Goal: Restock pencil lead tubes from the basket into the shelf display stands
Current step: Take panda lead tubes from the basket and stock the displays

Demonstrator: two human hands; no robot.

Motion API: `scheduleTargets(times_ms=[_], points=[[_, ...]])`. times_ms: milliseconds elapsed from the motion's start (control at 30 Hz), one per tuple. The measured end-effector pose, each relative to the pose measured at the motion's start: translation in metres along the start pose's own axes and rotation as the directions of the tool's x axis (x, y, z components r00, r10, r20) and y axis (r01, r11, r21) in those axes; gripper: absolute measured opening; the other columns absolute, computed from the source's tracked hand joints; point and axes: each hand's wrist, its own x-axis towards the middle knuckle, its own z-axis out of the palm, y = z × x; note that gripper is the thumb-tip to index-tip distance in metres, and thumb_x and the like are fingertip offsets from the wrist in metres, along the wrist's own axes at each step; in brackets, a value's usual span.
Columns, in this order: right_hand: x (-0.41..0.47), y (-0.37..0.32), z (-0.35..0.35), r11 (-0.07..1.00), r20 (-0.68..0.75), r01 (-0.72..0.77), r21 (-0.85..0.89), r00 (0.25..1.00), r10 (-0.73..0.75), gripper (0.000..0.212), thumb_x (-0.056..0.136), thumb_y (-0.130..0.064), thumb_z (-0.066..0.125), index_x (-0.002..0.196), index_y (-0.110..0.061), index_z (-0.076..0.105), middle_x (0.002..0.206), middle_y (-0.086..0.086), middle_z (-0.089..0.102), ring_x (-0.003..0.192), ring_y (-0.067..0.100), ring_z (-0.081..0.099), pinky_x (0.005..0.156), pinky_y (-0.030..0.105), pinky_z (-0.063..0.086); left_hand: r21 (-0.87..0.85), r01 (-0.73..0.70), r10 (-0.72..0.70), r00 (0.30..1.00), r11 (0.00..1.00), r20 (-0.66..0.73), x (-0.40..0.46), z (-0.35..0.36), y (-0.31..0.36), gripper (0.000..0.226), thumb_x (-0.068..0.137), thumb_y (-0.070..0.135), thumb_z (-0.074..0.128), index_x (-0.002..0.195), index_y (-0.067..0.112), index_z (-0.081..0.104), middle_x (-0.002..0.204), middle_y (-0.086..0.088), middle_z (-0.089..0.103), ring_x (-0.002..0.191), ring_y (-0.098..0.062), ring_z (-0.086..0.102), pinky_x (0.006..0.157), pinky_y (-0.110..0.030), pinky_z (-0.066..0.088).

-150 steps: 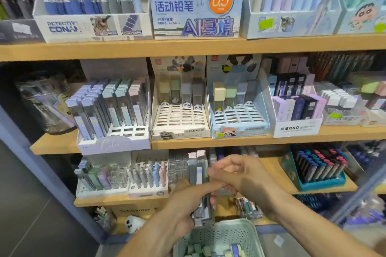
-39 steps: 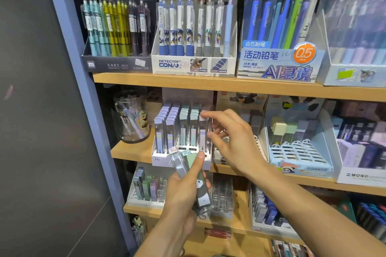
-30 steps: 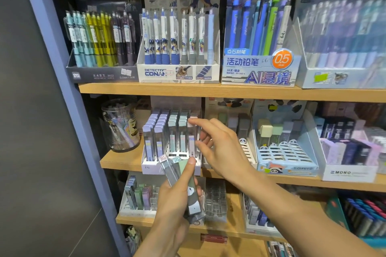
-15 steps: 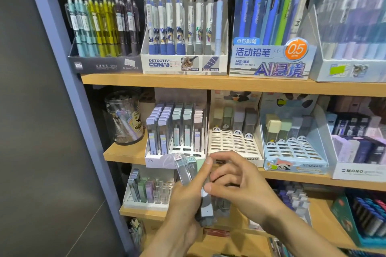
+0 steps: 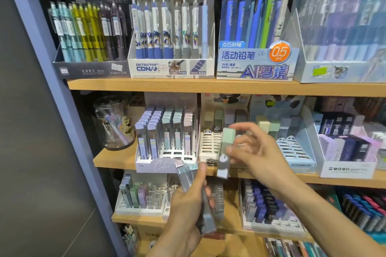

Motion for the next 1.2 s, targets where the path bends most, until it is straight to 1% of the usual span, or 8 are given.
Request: scheduleTargets(times_ms=[133,333,433,533,800,933,1033,1200], points=[[0.047,-0.005,-0.004,0.939,-0.201,0.116,-0.324,0.961,-0.188,0.019,0.091,-0.019,0.076,0.101,-0.023,0.061,0.076,-0.003,0.070,0.072,0.009,0.068,0.065,0.020,0.051,0.002,0.005,-0.005,1.000,1.000,0.021,0.000,-0.006,-0.003,0.097,0.064,0.057,0.090,0.134,-0.001,0.053,0.065,-0.007,0.062,0.050,-0.021,0.056,0.048,-0.031,0.050],[0.099,0.006,-0.004,0.704,-0.134,0.094,-0.704,0.956,-0.261,0.017,0.093,-0.024,0.067,0.086,-0.009,0.065,0.077,0.005,0.069,0.077,0.028,0.066,0.069,0.035,0.052,0.022,-0.001,0.001,1.000,1.000,0.012,0.002,-0.002,0.000,0.079,0.071,0.053,0.087,0.123,0.000,0.059,0.064,-0.008,0.061,0.048,-0.022,0.053,0.047,-0.031,0.047],[0.102,0.011,0.000,0.650,-0.039,0.153,-0.744,0.962,-0.271,0.007,0.095,-0.018,0.064,0.099,-0.012,0.065,0.082,0.003,0.069,0.080,0.027,0.066,0.071,0.033,0.051,0.029,-0.014,0.014,1.000,0.999,0.007,0.005,-0.002,-0.001,0.070,0.073,0.052,0.086,0.114,0.004,0.057,0.065,-0.010,0.060,0.047,-0.022,0.052,0.045,-0.031,0.046],[0.102,0.014,0.003,0.647,0.028,0.212,-0.732,0.959,-0.283,0.028,0.096,-0.016,0.062,0.123,-0.021,0.063,0.085,0.000,0.069,0.077,0.023,0.063,0.072,0.029,0.047,0.039,-0.018,0.018,1.000,0.999,0.012,0.005,-0.002,0.000,0.061,0.077,0.052,0.083,0.106,0.005,0.059,0.065,-0.009,0.061,0.047,-0.022,0.052,0.046,-0.030,0.045],[0.108,0.014,0.003,0.624,0.069,0.239,-0.744,0.956,-0.284,0.032,0.095,-0.021,0.064,0.121,-0.034,0.049,0.091,-0.001,0.070,0.084,0.026,0.065,0.076,0.040,0.056,0.039,-0.006,0.006,1.000,0.999,0.017,0.000,-0.001,0.003,0.057,0.078,0.052,0.082,0.103,0.006,0.059,0.067,-0.010,0.061,0.050,-0.023,0.054,0.047,-0.031,0.048],[0.111,0.011,0.007,0.531,0.057,0.234,-0.814,0.943,-0.328,0.032,0.095,-0.022,0.065,0.124,-0.029,0.051,0.107,0.004,0.066,0.096,0.031,0.066,0.073,0.040,0.057,0.040,-0.006,0.006,1.000,0.999,0.019,-0.002,0.000,0.004,0.054,0.078,0.049,0.082,0.102,0.006,0.060,0.067,-0.010,0.061,0.047,-0.022,0.054,0.044,-0.029,0.048],[0.112,0.010,0.010,0.431,0.086,0.242,-0.869,0.933,-0.351,0.031,0.096,-0.017,0.065,0.125,-0.020,0.057,0.112,0.007,0.060,0.098,0.032,0.062,0.068,0.033,0.046,0.050,0.001,-0.002,1.000,0.999,0.013,-0.003,0.000,0.005,0.055,0.078,0.050,0.083,0.102,0.007,0.060,0.066,-0.009,0.060,0.047,-0.022,0.054,0.044,-0.029,0.048],[0.112,0.011,0.010,0.423,0.068,0.240,-0.874,0.921,-0.383,0.028,0.093,-0.013,0.067,0.121,-0.018,0.062,0.118,0.008,0.060,0.102,0.033,0.061,0.073,0.033,0.047,0.072,0.005,-0.006,1.000,0.997,0.011,0.000,-0.002,0.003,0.059,0.075,0.053,0.084,0.102,0.006,0.060,0.065,-0.010,0.058,0.050,-0.023,0.056,0.046,-0.030,0.050]])
